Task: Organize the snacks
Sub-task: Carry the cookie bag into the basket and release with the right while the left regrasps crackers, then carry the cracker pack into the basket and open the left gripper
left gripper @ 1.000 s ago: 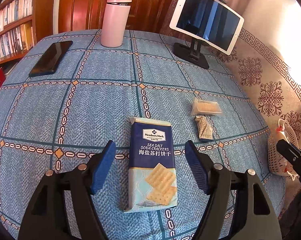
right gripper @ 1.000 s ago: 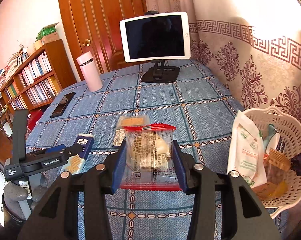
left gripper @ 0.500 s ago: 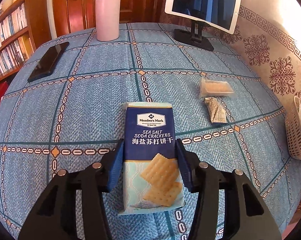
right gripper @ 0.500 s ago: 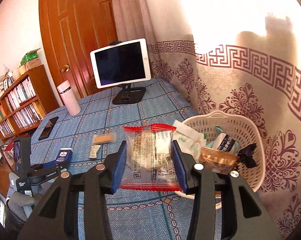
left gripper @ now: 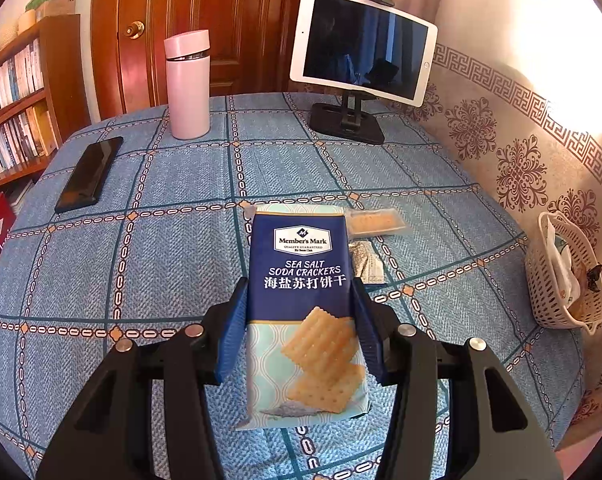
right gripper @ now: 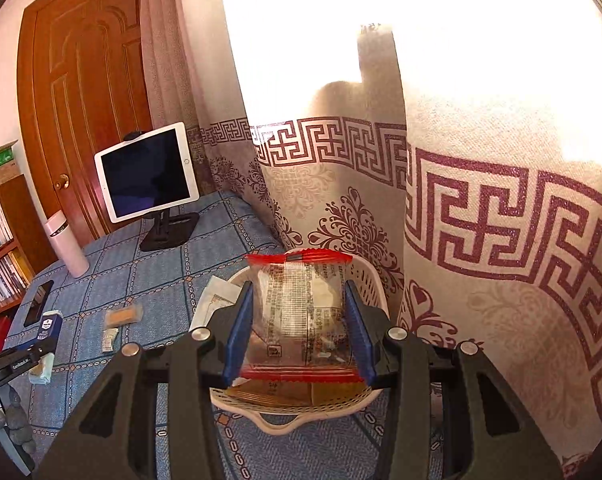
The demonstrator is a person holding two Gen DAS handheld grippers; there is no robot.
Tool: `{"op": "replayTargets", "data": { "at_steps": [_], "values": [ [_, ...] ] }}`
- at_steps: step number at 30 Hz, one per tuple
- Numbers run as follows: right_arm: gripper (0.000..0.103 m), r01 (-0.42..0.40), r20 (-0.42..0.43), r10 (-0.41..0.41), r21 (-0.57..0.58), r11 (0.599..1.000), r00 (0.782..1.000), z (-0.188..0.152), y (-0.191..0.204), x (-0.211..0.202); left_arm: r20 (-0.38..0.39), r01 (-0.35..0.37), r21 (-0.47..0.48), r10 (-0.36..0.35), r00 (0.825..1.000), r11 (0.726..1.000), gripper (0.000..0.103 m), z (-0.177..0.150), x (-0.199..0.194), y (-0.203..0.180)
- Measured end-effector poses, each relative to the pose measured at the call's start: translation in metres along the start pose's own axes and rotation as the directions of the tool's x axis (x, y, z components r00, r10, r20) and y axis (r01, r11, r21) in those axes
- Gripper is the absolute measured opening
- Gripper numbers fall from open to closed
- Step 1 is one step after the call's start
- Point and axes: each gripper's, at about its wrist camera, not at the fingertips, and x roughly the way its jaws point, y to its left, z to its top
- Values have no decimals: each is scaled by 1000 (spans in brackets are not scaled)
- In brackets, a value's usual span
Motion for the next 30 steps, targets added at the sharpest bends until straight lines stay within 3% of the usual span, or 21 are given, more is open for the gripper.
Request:
{"op": "replayTargets", "data": {
  "at_steps": [7, 9, 14, 21, 30],
  "values": [
    [45, 69, -10, -70, -78, 995, 997, -1, 6, 36, 35, 25, 31, -26, 999, 999, 51, 10, -16, -19],
    [55, 72, -1, -72, -70, 995, 997, 0, 6, 38, 41, 28, 41, -29, 999, 999, 51, 13, -19, -25],
    [57, 81, 51, -77, -79, 994, 996, -5, 7, 21, 50, 36, 63, -39, 998, 997, 51, 19, -22, -41],
    [57, 63, 54, -61, -41, 997, 997, -27, -3, -5, 59, 85, 131, -94, 994, 988, 51, 32, -23, -80],
    [57, 60, 111, -50, -94, 994, 993, -43, 6, -24, 40, 217, 244, -233, 972, 945, 51, 49, -20, -159]
  ]
}}
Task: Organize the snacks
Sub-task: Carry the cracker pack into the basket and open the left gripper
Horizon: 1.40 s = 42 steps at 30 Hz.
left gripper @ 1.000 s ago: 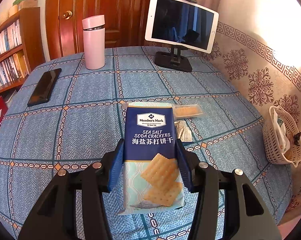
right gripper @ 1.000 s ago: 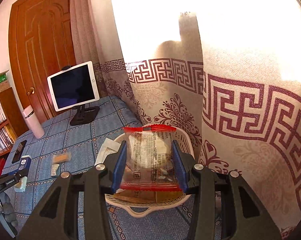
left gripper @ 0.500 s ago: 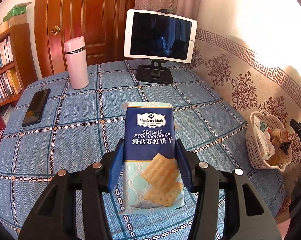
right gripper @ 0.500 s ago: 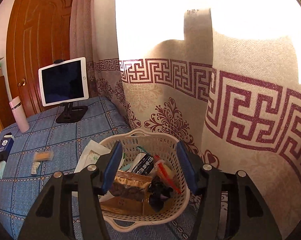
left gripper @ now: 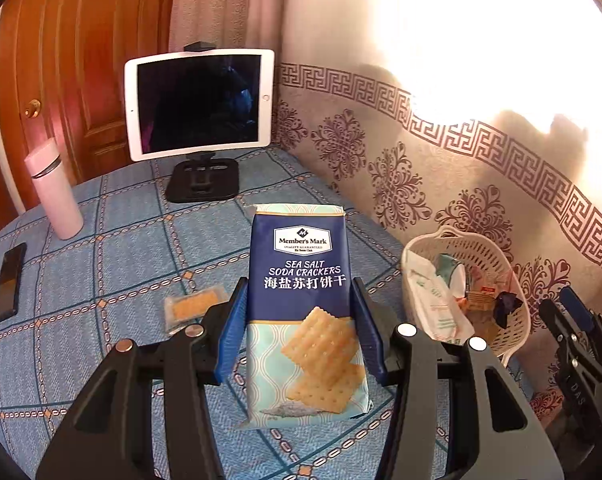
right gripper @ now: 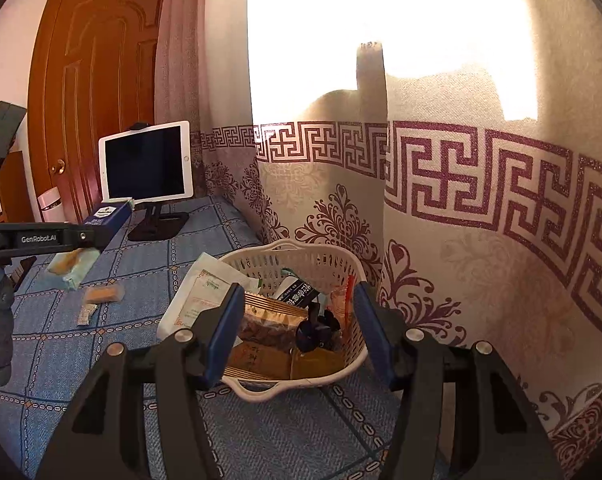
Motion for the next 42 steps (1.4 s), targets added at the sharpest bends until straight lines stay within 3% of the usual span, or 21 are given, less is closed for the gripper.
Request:
{"op": "replayTargets", "data": {
  "at_steps": [8, 18, 21, 25, 30, 38, 42],
  "values": [
    [57, -48, -26, 49, 26, 999, 998, -11, -3, 4, -35, 99, 131, -95, 995, 986, 51, 20, 35, -67],
    [57, -61, -37, 63, 47, 997, 997, -15, -14, 7, -130, 224, 227, -198, 971, 948, 51, 23, 74, -123],
    [57, -66, -42, 68, 46, 997, 997, -17, -14, 8, -142, 260, 217, -233, 962, 941, 69, 22, 79, -127],
    [57, -80, -52, 82, 48, 996, 995, -18, -10, 11, -131, 253, 171, -232, 964, 952, 71, 25, 76, -116],
    [57, -91, -53, 92, 35, 995, 994, -18, -2, 10, -112, 195, 111, -183, 977, 975, 72, 32, 72, -92],
    [63, -100, -62, 103, 48, 994, 993, -17, 0, 12, -96, 129, 43, -125, 988, 991, 95, 33, 68, -65],
    [63, -110, -61, 112, 38, 993, 992, -17, 6, 10, -76, 95, 30, -93, 993, 995, 98, 32, 61, -55]
  ]
}}
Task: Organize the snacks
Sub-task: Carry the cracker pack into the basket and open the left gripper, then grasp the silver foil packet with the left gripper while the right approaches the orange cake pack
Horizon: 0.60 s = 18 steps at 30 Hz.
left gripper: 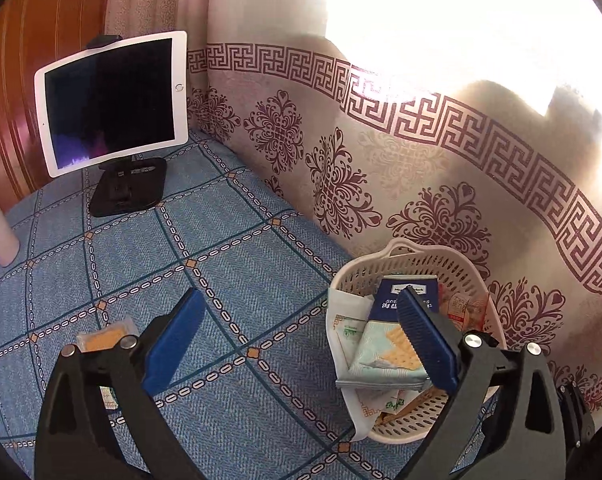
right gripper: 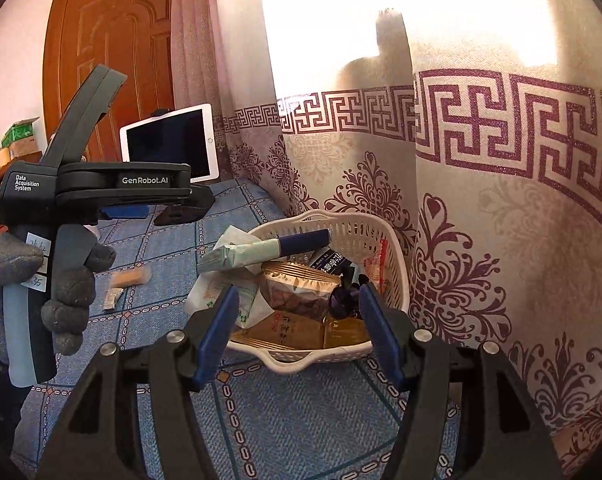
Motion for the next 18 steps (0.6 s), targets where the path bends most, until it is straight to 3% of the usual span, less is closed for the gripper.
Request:
{"op": "replayTargets", "data": {
  "at_steps": [12, 18],
  "values": [
    [63, -61, -24, 60, -39, 997, 998, -2, 24, 0, 42, -158, -82, 162, 986, 984, 99, -17, -27, 58],
    [63, -112, -54, 108, -74, 991, 993, -8, 42, 3, 3, -285, -133, 288, 958, 949, 99, -32, -36, 101]
  ]
}}
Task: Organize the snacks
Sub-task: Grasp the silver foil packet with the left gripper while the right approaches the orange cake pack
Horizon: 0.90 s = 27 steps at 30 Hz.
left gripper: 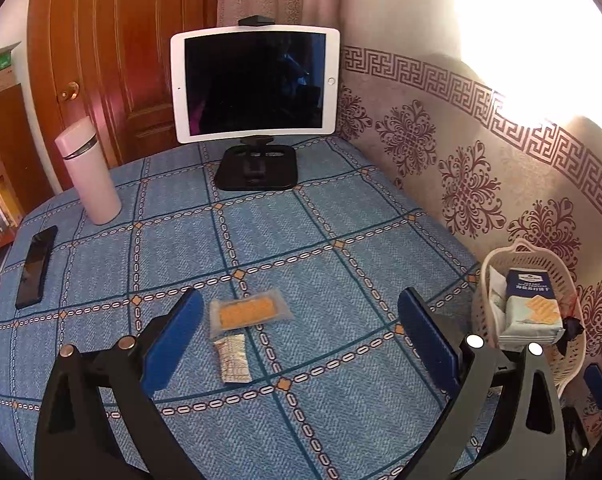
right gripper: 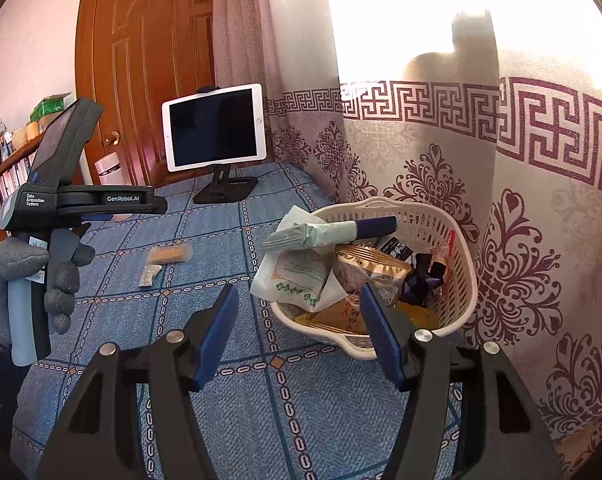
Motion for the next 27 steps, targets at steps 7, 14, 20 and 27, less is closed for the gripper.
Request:
{"op": "replayTargets", "data": {
  "at_steps": [7, 14, 20, 27],
  "values": [
    [67, -52, -35, 50, -38, 998, 998, -4, 18, 5, -80, -96, -74, 90, 993, 993, 99, -22, 17, 43],
    [67, -83, -65, 78, -75, 994, 995, -8, 33, 9, -148, -158, -47, 149, 978, 986, 92, -48, 42, 52],
    [67, -96, -90, 87, -97, 991, 992, -12, 40, 14, -191, -163, -48, 152, 970, 985, 69, -57, 61, 55],
    [67, -126, -127, 111, -120, 985, 986, -14, 53, 22, -197, -136, -56, 123, 973, 989, 56, -57, 74, 54]
  ]
}}
